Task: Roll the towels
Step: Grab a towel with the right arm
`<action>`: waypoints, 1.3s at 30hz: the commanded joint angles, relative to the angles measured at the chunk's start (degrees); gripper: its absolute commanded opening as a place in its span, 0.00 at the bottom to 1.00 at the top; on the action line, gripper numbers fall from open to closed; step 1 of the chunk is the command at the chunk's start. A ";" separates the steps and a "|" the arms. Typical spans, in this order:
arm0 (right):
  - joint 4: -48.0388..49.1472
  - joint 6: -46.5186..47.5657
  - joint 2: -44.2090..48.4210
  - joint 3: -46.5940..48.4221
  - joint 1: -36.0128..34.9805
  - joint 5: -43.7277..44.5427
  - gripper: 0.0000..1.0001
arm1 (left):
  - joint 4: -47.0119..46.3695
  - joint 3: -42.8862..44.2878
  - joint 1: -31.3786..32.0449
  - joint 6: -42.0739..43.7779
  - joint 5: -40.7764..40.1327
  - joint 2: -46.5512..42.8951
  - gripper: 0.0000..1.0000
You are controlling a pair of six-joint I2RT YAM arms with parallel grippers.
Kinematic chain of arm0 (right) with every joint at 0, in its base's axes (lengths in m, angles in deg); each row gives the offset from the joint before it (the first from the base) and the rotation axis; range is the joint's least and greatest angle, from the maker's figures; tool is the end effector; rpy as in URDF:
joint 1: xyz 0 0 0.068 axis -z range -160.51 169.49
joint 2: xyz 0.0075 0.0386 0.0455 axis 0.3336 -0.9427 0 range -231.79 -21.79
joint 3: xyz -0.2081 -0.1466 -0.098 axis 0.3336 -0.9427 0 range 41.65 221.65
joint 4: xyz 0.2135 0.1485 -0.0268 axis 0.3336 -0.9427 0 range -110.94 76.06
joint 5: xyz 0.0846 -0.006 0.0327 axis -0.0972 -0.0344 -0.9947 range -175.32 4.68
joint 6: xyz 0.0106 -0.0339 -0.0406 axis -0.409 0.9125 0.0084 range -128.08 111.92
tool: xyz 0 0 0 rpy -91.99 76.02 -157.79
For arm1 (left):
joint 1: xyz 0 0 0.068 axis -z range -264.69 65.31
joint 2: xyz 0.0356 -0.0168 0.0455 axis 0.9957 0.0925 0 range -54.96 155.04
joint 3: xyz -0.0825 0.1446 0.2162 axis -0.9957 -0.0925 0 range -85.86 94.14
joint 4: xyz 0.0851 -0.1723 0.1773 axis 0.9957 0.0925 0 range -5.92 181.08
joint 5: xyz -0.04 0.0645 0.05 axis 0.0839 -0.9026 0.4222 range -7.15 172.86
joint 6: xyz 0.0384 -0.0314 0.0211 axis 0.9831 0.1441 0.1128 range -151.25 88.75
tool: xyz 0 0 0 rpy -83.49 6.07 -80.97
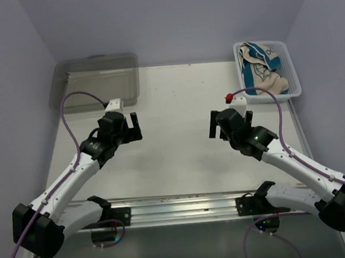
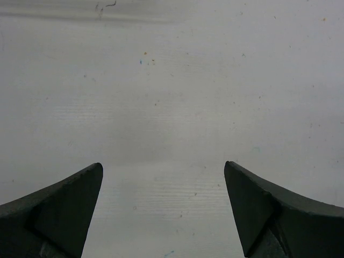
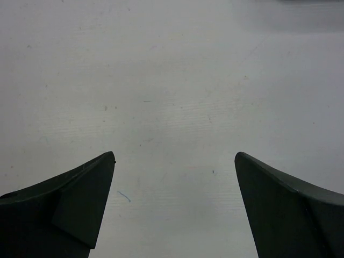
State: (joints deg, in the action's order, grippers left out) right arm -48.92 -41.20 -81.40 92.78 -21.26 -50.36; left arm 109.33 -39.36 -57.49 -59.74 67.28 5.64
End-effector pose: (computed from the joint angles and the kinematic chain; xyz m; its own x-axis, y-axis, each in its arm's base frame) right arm 0.1743 0.1232 0.2935 -0.5565 0.1117 -0.8233 0.1007 0.9927 0.0666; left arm 0.2057 -0.0949 0.2734 -0.6177 -0.1990 -0.7608 -0.0442 0.9747 -0.2191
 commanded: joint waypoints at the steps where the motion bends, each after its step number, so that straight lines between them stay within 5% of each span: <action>1: 1.67 -1.33 0.64 -0.42 -0.03 0.02 0.99 | 0.40 1.40 0.40 -0.16 0.46 -0.66 1.00; 16: 0.18 0.06 0.91 1.50 0.15 3.35 0.98 | 0.41 0.70 0.31 -0.07 1.86 0.13 1.00; 21: 1.05 10.16 -4.27 13.16 10.75 -2.75 0.97 | -0.29 0.52 0.31 -0.43 2.48 0.40 1.00; 29: 2.46 13.88 -23.66 33.40 32.37 -16.13 0.89 | 0.85 2.89 0.31 -0.69 2.48 2.86 1.00; 39: -5.36 8.17 -54.72 63.73 44.97 -26.61 0.83 | 1.38 3.60 0.31 -0.69 3.27 4.44 1.00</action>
State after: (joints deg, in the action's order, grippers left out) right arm -49.01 -30.95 -132.27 150.63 21.66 -71.17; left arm 110.18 -37.94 -57.49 -59.76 69.47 9.88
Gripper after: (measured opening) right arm 0.833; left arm 0.996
